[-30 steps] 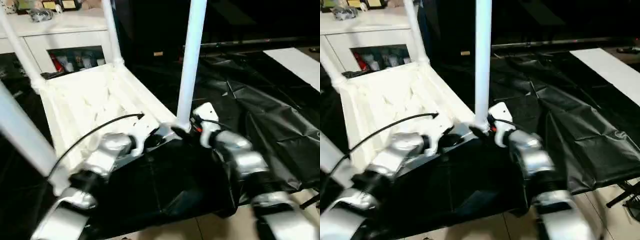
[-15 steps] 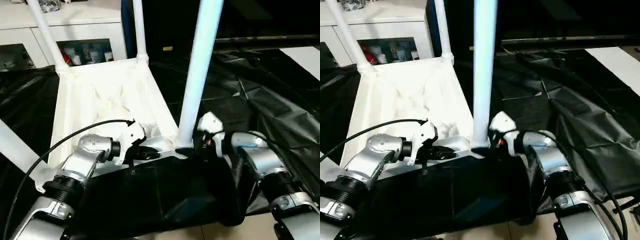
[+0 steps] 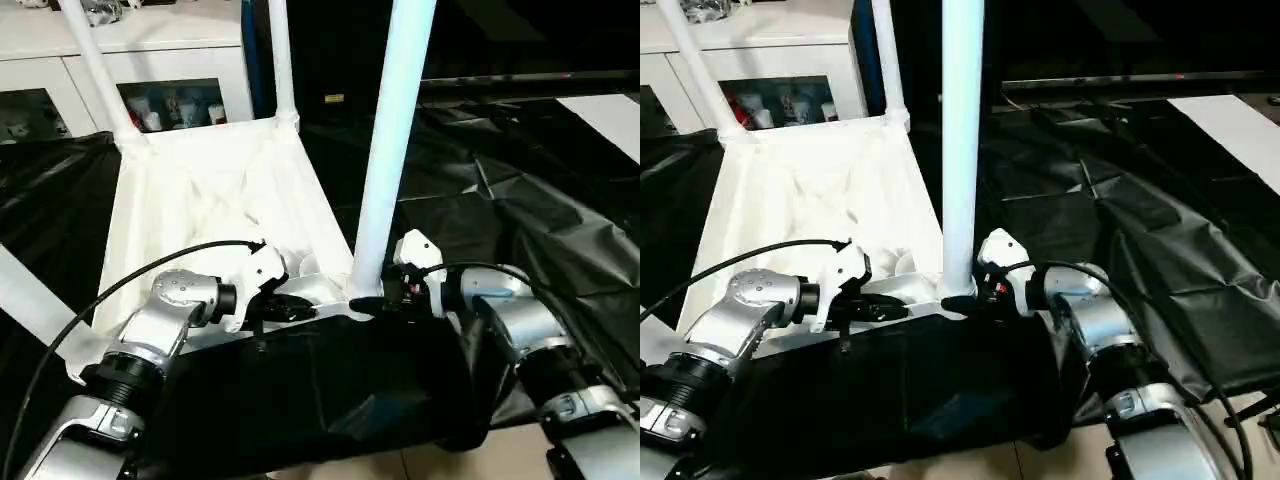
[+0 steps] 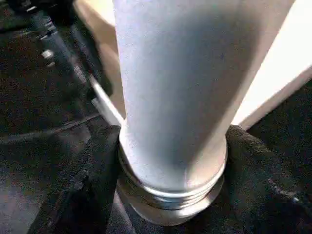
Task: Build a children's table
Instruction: Rotate leg to tighten
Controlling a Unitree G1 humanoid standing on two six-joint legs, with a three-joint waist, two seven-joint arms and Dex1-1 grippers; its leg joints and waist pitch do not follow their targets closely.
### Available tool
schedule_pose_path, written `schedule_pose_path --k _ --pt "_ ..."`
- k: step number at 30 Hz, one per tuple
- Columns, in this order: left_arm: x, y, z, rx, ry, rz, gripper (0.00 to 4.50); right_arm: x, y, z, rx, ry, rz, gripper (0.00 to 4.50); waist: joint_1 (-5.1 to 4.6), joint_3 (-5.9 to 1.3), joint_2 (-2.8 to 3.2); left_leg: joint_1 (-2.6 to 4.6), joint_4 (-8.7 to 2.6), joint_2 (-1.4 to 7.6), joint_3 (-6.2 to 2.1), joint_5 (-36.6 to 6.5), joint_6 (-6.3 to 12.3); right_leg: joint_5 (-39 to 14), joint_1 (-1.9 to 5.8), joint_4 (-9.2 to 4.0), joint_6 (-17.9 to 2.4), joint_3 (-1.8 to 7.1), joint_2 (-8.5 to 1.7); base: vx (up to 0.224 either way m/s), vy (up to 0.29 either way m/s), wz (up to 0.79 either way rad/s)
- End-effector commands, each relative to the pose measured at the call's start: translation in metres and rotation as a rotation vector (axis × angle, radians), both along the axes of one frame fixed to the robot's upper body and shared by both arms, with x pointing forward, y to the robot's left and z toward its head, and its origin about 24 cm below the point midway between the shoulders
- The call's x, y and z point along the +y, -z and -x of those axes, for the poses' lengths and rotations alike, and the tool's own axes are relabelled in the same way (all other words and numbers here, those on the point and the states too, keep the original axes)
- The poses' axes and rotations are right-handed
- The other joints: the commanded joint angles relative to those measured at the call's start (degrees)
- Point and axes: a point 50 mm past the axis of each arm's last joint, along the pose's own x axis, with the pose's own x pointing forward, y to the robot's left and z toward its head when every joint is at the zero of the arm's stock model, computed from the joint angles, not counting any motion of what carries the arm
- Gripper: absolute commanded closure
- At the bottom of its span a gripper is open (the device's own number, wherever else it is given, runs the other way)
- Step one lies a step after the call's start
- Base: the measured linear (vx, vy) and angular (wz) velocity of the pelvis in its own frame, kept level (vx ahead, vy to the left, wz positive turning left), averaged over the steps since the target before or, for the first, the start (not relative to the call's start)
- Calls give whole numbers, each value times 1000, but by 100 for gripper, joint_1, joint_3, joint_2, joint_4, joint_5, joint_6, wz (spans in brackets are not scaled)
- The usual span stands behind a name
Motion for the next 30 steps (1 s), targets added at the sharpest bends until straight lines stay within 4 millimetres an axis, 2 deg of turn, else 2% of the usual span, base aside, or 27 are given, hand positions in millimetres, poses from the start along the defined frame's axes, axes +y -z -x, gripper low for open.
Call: schedule_pose_path --k 1,2,3,4,5,7,9,11,13,14,15,16,17,18,19,21,22,23,24,26,28,30 --pt "-6 11 -7 10 -118 -39 450 5 14 -5 19 192 24 178 -38 -343 -36 70 -447 269 -85 -1478 131 -1917 272 -453 -1182 240 -338 0 0 0" --pt "-10 12 -11 6 -159 -43 450 10 18 -7 29 265 11 178 -69 -324 -30 110 -462 254 -103 -1734 -17 -2495 256 -511 -991 238 -351 0 0 0" --pt "-14 14 -15 5 -205 -54 450 17 20 -8 40 334 -11 178 -76 -328 -12 132 -471 256 -123 -1840 -90 -2673 245 -522 -922 229 -353 0 0 0" --pt "-19 14 -19 -8 -242 -58 450 22 22 -10 49 401 -29 178 -104 -319 -27 141 -479 245 -119 -1926 -111 -2831 231 -563 -835 233 -346 0 0 0" --pt "-26 15 -23 -9 -286 -57 450 30 25 -11 68 472 -46 178 -153 -304 -22 163 -485 224 -141 -2119 -170 -3214 206 -625 -645 219 -351 0 0 0" --pt "-35 14 -27 -21 -327 -51 450 39 28 -12 84 536 -51 178 -167 -311 6 184 -483 219 -164 -2214 -165 -3431 194 -668 -527 200 -360 0 0 0" --pt "-42 13 -29 -36 -350 -42 450 47 29 -12 93 561 -53 178 -177 -315 3 173 -507 229 -185 -2307 -158 -3366 200 -680 -480 187 -347 0 0 0" --pt "-54 12 -28 -46 -338 -32 450 62 25 -11 60 506 -55 178 -182 -316 15 164 -533 244 -197 -2419 -171 -3239 200 -678 -467 184 -346 0 0 0" --pt "-63 11 -26 -55 -309 -17 450 71 18 -11 28 463 -103 178 -181 -328 14 164 -542 251 -194 -2418 -137 -3052 209 -673 -519 191 -354 0 0 0" --pt "-64 11 -26 -60 -304 -17 450 71 16 -11 26 462 -120 143 -180 -335 1 157 -549 254 -192 -2378 -117 -2949 219 -666 -542 195 -351 0 0 0" --pt "-65 11 -26 -66 -298 -17 450 71 15 -12 25 465 -141 143 -173 -348 10 144 -557 261 -186 -2279 -98 -2682 236 -638 -624 207 -347 0 0 0" --pt "-64 11 -26 -64 -289 -15 450 70 12 -12 16 451 -154 108 -168 -351 14 140 -559 263 -180 -2237 -83 -2560 236 -630 -664 216 -345 0 0 0" --pt "-62 10 -26 -65 -276 -9 450 67 10 -12 10 424 -166 106 -158 -354 -2 129 -553 265 -161 -2151 -39 -2312 247 -599 -779 233 -352 0 0 0" --pt "-60 9 -25 -66 -267 -4 450 65 8 -12 3 397 -172 106 -160 -358 -2 123 -550 263 -157 -2115 -22 -2241 253 -586 -810 237 -350 0 0 0" --pt "-59 9 -25 -65 -258 -2 450 62 7 -12 -2 376 -174 100 -155 -362 -28 112 -546 262 -144 -2022 25 -2125 267 -577 -862 242 -353 0 0 0" --pt "-50 8 -22 -59 -206 9 450 50 1 -10 -27 251 -147 74 -128 -368 -31 108 -524 261 -127 -1899 121 -2078 285 -569 -902 247 -361 0 0 0" --pt "-46 7 -20 -53 -181 13 450 43 -2 -9 -44 192 -123 66 -98 -389 -37 87 -507 270 -124 -1690 197 -1884 314 -547 -934 249 -370 0 0 0" --pt "-42 7 -19 -49 -162 15 450 37 -3 -9 -51 163 -111 66 -93 -404 -36 78 -480 276 -99 -1477 285 -1629 295 -515 -1016 258 -359 0 0 0" --pt "-41 7 -18 -48 -153 17 450 35 -4 -9 -52 153 -108 66 -93 -405 -37 74 -477 276 -99 -1420 319 -1609 298 -511 -1062 249 -354 0 0 0" --pt "-33 6 -14 -40 -87 34 450 20 -9 -10 -69 122 -86 66 -64 -439 -46 32 -433 276 -78 -1057 417 -1346 328 -458 -1183 231 -359 0 0 0" --pt "-28 5 -8 -24 -22 60 450 10 -12 -9 -70 77 -59 66 -57 -432 -37 7 -420 288 -72 -897 488 -1120 331 -422 -1280 219 -342 0 0 0" --pt "-18 5 -4 -8 21 46 450 -1 -15 -6 -56 7 -27 66 -41 -420 -31 29 -413 290 -63 -956 494 -1174 311 -424 -1317 221 -334 0 0 0"
